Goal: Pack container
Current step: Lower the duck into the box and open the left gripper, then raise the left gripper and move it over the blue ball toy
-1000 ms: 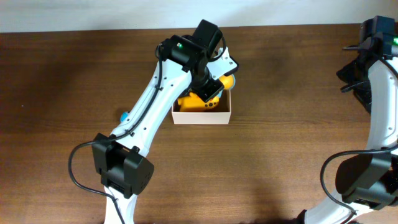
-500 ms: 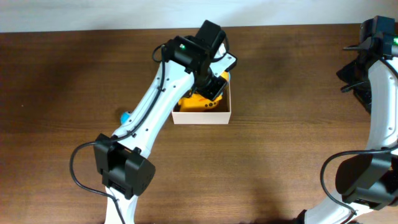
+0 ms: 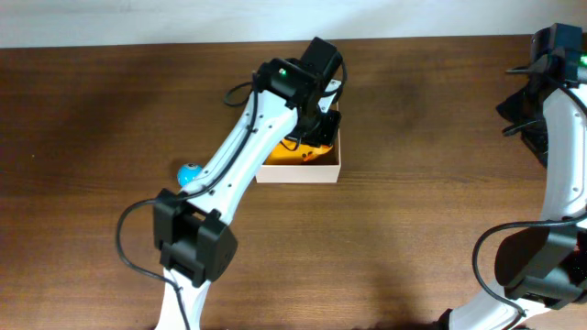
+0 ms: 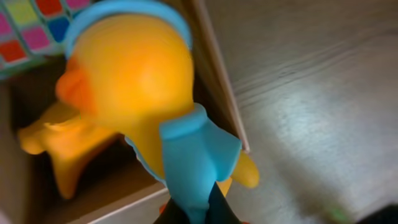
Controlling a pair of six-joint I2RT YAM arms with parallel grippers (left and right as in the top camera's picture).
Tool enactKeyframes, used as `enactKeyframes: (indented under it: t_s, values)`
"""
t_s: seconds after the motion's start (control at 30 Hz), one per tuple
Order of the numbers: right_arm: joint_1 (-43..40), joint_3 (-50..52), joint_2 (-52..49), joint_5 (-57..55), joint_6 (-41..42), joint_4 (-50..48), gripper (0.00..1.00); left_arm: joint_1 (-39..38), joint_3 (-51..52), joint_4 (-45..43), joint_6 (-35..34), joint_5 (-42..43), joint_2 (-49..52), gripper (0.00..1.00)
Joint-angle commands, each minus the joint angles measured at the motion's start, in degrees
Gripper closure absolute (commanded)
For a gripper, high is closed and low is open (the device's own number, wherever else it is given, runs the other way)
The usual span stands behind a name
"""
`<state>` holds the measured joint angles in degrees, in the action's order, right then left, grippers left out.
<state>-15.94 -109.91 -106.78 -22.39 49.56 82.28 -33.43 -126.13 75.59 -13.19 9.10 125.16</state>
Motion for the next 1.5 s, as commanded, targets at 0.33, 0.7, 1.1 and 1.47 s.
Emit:
enactKeyframes:
  t_s: [0.33, 0.7, 1.1, 1.47]
  values:
    - [-0.22, 0.0, 0.52, -0.28, 0.46, 0.0, 0.01, -0.57, -0.5, 0.72, -3.93, -0.57, 4.22, 0.73]
    - [-0.22, 0.0, 0.55, -0.28, 0.46, 0.0, 0.01, -0.55, -0.5, 0.48, -3.93, -0.59, 4.26, 0.45]
    - [-0.22, 0.0, 0.52, -0.28, 0.46, 0.0, 0.01, 2.49, -2.8, 0.7, -3.91, -0.55, 4.24, 0.45]
    - [-0.22, 0.0, 0.55, -0.28, 0.46, 0.0, 0.01, 14.91, -29.16, 19.76, -2.4, -6.82, 4.04, 0.46]
